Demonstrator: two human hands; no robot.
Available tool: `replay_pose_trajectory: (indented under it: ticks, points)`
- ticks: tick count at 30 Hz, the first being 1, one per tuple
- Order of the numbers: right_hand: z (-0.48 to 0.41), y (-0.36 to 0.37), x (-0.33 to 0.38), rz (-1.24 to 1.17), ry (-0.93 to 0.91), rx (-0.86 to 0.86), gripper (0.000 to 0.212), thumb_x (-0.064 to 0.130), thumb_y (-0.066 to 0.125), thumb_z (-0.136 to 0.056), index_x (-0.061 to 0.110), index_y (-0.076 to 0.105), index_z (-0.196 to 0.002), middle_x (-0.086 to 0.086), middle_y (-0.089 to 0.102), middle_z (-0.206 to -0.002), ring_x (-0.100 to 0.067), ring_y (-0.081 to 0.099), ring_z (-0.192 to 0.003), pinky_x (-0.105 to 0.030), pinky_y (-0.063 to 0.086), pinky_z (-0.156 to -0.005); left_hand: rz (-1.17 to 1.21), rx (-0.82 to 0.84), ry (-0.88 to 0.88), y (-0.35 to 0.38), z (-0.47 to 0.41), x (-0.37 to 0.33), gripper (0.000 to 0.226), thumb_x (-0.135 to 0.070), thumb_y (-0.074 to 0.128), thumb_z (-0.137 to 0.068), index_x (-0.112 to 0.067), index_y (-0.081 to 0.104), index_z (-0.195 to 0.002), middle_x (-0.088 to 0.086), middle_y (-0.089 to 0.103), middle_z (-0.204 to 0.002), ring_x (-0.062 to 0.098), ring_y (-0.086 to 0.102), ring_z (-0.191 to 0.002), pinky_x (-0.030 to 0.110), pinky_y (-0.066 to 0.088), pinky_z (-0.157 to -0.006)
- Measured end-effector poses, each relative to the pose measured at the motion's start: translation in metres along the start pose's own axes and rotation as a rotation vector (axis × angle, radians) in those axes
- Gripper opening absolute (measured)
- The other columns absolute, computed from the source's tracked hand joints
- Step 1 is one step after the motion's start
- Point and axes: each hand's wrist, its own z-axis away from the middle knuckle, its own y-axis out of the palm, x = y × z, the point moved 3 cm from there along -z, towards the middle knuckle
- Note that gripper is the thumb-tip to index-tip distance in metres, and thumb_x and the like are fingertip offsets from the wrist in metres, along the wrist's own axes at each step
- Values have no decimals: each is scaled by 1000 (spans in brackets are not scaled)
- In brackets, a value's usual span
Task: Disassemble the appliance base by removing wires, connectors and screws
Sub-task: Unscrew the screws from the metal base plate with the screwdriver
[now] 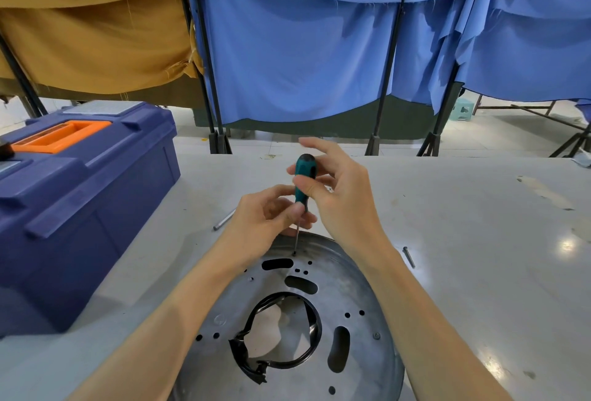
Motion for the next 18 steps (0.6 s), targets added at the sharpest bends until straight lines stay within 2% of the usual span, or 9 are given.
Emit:
replay_pose_trajectory:
  ticks: [3,4,6,9,12,14,16,18]
  points:
    - [0,1,0,-33,5,17,30,4,65,-89,22,55,-111,3,67,-107,-13,65,-96,-31,55,-87,4,-15,-18,0,-1,3,18,-4,55,-95,-18,65,-101,6,75,-83,23,73,-81,28,58,-73]
    - [0,3,1,1,-13,15,28,11,68,-87,23,56,-109,4,62,-111,-10,62,-98,-29,53,-89,-15,-27,-11,1,0,1,14,-6,59,-93,-17,65,-101,6,75,-81,22,73,-78,26,57,-71]
    - [0,5,2,82,-44,0,31,21,76,-81,29,58,-105,6,53,-114,-6,57,-98,-19,50,-85,-77,-59,13,-1,0,0,16,-13,68,-87,-15,63,-103,5,74,-79,20,73,-74,23,57,-67]
    - [-2,1,1,98,-41,-35,39,10,75,-80,31,61,-111,8,55,-104,-4,57,-90,-15,50,-78,-60,-22,13,1,0,-1,13,-16,61,-91,-15,66,-103,6,75,-83,21,73,-81,30,59,-75]
    - [-2,-3,1,30,-11,-31,43,-3,66,-84,22,61,-119,8,63,-101,-6,62,-93,-24,53,-88,-14,-6,-26,2,1,0,17,-8,51,-97,-16,66,-99,5,76,-82,21,73,-83,30,59,-78]
    - [0,0,3,26,-31,3,33,2,64,-88,24,62,-112,6,64,-107,-7,61,-99,-29,53,-91,-32,-29,-12,0,1,1,7,-10,60,-92,-12,64,-98,6,75,-79,22,74,-78,27,58,-72]
    - [1,3,4,56,-53,29,29,15,72,-85,31,63,-108,6,58,-112,-6,59,-100,-25,52,-89,-79,-59,0,-2,2,-1,29,-25,73,-80,-11,61,-102,5,74,-78,22,73,-76,28,59,-71]
    - [1,2,4,87,-59,13,32,17,76,-81,34,64,-106,5,55,-110,-5,58,-95,-18,51,-82,-74,-37,-8,-2,2,-3,40,-32,71,-77,-12,60,-110,7,74,-80,24,73,-78,33,59,-76]
